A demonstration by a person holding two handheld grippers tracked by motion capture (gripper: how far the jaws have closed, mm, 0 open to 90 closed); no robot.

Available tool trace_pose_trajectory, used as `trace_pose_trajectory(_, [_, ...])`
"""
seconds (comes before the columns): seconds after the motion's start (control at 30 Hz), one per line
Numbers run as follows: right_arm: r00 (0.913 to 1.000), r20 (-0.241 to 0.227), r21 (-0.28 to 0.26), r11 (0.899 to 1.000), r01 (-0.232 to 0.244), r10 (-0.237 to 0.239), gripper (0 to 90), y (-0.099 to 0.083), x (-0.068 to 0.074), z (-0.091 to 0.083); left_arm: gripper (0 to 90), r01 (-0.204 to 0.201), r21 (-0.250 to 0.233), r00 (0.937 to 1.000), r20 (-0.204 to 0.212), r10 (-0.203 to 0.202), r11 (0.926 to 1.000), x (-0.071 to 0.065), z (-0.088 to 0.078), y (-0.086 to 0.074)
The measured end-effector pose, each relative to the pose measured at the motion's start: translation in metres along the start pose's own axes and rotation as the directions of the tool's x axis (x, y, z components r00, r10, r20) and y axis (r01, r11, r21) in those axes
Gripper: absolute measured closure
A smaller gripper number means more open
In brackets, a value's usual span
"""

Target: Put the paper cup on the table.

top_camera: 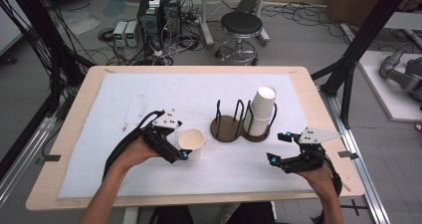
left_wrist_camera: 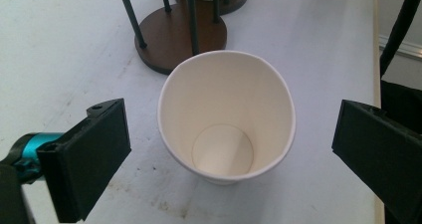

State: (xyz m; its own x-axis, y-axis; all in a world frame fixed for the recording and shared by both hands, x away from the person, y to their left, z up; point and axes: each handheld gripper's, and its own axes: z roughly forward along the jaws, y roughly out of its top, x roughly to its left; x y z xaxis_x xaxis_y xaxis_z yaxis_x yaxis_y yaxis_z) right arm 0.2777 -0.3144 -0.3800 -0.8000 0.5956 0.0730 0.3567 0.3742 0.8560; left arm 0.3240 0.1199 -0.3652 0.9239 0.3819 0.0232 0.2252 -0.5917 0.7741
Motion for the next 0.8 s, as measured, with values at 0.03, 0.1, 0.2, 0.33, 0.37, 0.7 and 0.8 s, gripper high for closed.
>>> trace_pose_trajectory(0.03, [1.0,0.004,0.0,1.0,0.003,-0.003,16.1,0.0,0.0,0.0,1.7,0.007,-0.007,1.0,-0.003,-0.007,1.0,0.0,-0.002,-0.002])
trace_pose_trajectory(0.1, [1.0,0.005,-0.004,1.0,0.001,-0.001,16.2,-0.001,-0.001,-0.001,1.7,0.027,-0.028,0.9993,-0.023,-0.028,0.9992,-0.002,-0.007,-0.007])
trace_pose_trajectory(0.2, [0.9999,0.01,-0.006,1.0,-0.002,0.002,16.1,-0.001,-0.001,-0.001,1.7,0.067,-0.063,0.9966,-0.043,-0.07,0.9958,-0.003,-0.014,-0.015])
trace_pose_trajectory(0.33, [0.9998,0.019,-0.01,1.0,-0.009,0.01,16.2,-0.001,-0.001,-0.002,1.7,0.088,-0.088,0.993,-0.071,-0.095,0.9922,-0.005,-0.025,-0.026])
trace_pose_trajectory(0.37, [0.9997,0.022,-0.011,1.0,-0.01,0.01,16.2,-0.001,-0.001,-0.001,1.7,0.094,-0.091,0.9916,-0.081,-0.101,0.9914,-0.005,-0.027,-0.029])
trace_pose_trajectory(0.7, [0.9982,0.055,-0.019,1.0,-0.023,0.024,16.2,-0.002,0.0,-0.001,1.7,0.132,-0.152,0.9758,-0.154,-0.156,0.9795,-0.011,-0.048,-0.049])
trace_pose_trajectory(0.8, [0.998,0.059,-0.019,1.0,-0.022,0.023,16.2,-0.003,0.0,-0.001,1.7,0.148,-0.177,0.9674,-0.178,-0.18,0.9729,-0.014,-0.053,-0.055])
